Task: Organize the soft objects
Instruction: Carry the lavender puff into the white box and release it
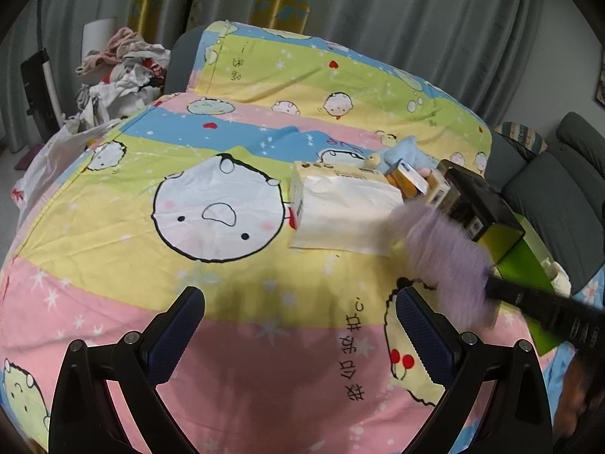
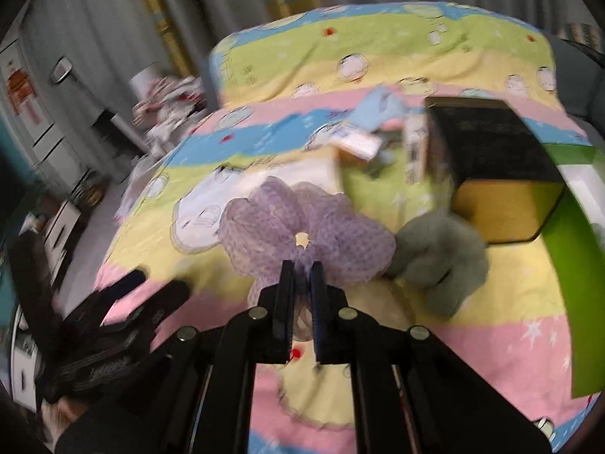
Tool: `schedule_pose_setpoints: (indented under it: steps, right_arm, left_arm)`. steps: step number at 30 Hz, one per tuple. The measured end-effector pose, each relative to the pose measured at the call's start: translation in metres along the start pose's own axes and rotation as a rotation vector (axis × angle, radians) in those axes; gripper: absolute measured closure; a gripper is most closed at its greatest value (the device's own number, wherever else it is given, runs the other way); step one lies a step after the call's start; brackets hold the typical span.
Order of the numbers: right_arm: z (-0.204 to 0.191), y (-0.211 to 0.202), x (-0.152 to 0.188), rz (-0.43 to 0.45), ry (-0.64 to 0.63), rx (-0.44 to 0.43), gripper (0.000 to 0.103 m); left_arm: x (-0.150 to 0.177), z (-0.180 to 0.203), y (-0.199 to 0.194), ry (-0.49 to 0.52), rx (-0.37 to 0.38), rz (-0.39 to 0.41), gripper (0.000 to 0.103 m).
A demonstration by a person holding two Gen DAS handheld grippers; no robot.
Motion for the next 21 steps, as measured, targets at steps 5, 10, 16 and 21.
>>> schedule_pose_setpoints:
  steps: [5, 10, 16, 21]
  right_arm:
    - [0.016, 0.031, 0.033, -0.148, 0.038, 0.036, 0.076]
    - [0.027, 0.009, 0.021, -0.056, 0.112, 0.040, 0.027]
    - [0.035, 0.005, 0.019, -0.016, 0.210, -0.061, 0.021]
    - [0.038, 0.047, 0.034, -0.091, 0.316, -0.154, 0.026]
  left_arm:
    - [0.004, 0.004, -0.002, -0.008, 0.035, -0.019, 0.002]
    - [0.010, 0.019, -0.003, -0.029, 0.146, -0.068, 0.017]
    - [0.036, 0.056, 0.007, -0.011, 0.308, -0.217, 0.039]
    - [0.056, 0.076, 0.020, 0.026, 0.315, -0.283, 0.055]
Point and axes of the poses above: each gripper's, at about its wrist camera, not at the fingertips, and y roughly the way its jaws point, z to its right, x to its underside, the point moved 10 cm from there along y, roughly the way its jaws point, and after that the axes turned 13 degrees about -x, right-handed, at the moved point
